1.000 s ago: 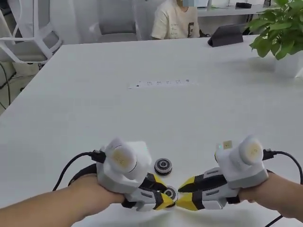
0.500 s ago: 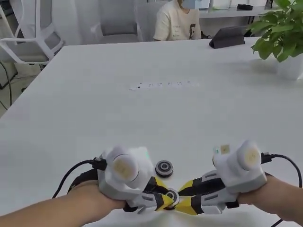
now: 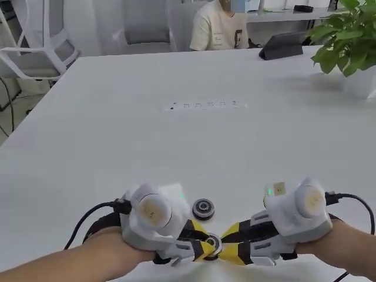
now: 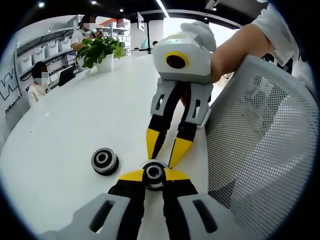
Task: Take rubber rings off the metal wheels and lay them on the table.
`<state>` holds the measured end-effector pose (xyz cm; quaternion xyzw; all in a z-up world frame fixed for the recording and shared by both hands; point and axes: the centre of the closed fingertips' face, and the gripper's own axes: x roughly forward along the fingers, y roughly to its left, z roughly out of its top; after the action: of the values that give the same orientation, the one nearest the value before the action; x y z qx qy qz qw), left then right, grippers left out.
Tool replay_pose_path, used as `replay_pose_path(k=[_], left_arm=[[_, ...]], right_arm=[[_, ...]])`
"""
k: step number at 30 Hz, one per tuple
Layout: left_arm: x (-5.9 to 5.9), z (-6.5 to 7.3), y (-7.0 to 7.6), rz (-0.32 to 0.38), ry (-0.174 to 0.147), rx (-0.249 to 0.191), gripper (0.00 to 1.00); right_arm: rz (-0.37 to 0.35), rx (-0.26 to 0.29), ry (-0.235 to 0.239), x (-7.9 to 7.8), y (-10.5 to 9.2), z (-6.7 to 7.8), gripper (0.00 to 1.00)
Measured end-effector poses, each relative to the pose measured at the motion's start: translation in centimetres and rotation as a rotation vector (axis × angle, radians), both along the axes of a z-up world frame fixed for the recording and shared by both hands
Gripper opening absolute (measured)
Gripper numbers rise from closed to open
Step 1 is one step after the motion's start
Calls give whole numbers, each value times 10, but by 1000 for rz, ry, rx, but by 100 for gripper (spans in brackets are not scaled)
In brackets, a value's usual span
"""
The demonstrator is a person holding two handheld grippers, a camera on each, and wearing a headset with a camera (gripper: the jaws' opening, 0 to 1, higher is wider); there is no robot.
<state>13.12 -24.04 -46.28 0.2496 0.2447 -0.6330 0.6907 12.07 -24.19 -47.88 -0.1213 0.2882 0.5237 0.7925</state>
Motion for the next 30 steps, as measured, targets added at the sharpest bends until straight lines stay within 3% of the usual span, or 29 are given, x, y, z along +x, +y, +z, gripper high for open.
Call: replay_pose_path(k=[7,14,15,19,30], left_arm=[[0,0,0,9,-1,-1,7],[0,0,0,15,-9,0,7],[0,0,0,8,-24,3,7],[1,0,-1,18,-25,7,7],[1,0,-2,18,-28,3,7]], right_arm=[[-26,2,26,2,-4,-1,2],[-58,21,63,3,-5,-2,1],[-84,31,84,4,-6,-2,0],[-146,70,152,6,-8,-3,0],[-235,151,252,7,-12,-2,0]])
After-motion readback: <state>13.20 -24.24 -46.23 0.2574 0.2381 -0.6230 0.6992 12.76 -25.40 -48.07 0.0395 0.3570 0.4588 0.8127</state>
